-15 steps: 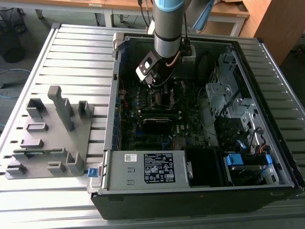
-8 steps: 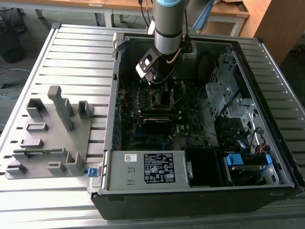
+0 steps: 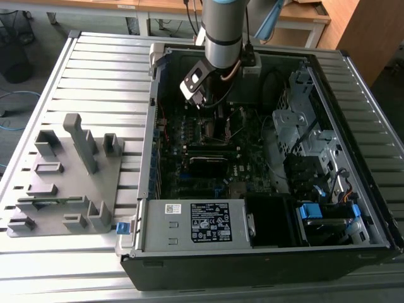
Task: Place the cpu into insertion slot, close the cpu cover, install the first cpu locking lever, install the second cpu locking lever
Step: 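Place the cpu into insertion slot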
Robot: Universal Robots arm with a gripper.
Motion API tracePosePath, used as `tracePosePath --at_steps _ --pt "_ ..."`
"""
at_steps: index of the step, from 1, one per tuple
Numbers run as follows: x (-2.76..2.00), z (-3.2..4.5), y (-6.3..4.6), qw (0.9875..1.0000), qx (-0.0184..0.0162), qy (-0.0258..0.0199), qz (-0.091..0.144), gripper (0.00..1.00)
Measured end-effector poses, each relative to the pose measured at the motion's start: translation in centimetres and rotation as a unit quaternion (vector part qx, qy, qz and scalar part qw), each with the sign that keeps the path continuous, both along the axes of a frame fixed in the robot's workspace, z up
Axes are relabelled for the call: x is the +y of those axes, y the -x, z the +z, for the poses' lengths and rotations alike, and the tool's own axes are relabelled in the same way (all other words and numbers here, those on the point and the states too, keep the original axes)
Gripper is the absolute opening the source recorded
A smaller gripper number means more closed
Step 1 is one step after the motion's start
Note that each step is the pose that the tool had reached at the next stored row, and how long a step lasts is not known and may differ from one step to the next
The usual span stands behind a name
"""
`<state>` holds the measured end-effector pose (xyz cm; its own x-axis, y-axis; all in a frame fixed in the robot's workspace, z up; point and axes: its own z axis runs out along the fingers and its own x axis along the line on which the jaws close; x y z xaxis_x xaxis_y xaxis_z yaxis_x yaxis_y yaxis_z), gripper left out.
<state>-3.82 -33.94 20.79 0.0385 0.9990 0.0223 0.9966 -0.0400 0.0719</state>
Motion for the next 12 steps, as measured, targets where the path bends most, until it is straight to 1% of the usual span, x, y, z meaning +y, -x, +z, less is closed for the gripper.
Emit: tracePosePath --at_steps 8,12 --pt "0.0 0.27 0.0 1.0 0.0 0.0 0.0 0.67" --pt "0.0 0.28 0.0 1.0 0.0 0.0 0.0 0.67"
